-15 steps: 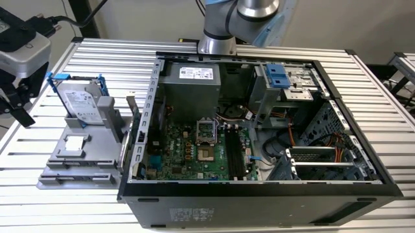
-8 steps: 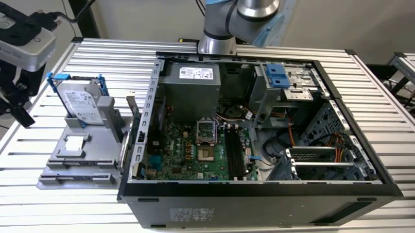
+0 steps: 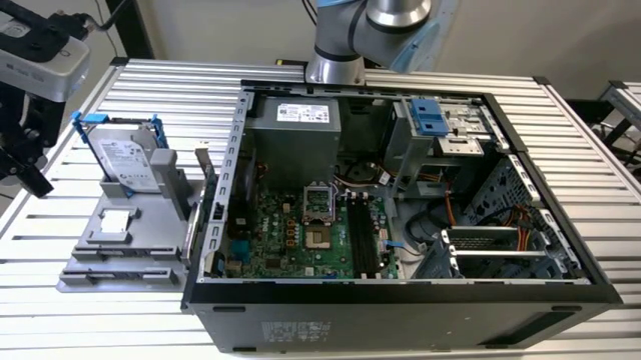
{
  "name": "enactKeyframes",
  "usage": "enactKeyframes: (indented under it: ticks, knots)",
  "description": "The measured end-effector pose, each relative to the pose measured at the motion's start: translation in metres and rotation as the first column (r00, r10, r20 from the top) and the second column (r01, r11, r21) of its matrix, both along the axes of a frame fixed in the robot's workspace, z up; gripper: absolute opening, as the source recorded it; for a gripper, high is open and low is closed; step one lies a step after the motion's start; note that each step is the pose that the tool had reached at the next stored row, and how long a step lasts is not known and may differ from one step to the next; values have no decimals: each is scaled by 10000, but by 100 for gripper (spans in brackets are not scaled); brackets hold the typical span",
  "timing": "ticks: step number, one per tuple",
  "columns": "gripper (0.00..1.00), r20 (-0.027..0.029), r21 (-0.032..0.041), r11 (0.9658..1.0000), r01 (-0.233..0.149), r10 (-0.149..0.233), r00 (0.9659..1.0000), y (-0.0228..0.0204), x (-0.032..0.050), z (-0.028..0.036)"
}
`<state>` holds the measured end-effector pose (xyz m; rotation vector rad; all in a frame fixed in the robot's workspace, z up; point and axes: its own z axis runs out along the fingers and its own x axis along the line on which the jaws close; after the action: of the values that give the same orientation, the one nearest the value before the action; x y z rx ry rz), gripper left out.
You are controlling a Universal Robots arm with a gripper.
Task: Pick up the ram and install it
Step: 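Pick up the ram and move it above insertion slot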
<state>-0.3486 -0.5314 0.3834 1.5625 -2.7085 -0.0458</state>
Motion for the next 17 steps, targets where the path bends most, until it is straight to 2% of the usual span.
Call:
enactKeyframes:
  ticks: [3,6,10,11,14,17]
  knots:
    - [0,23,-59,9996,-286,286,9996,6,-1,1]
    - [0,107,-85,9986,-531,532,9985,18,-1,0]
    - [0,196,-127,9960,-881,883,9959,35,-1,0]
    - [0,201,-126,9952,-969,972,9951,38,0,-1]
    - [0,203,-126,9896,-1435,1437,9894,45,0,-2]
    - [0,202,-126,9804,-1966,1969,9802,48,0,-1]
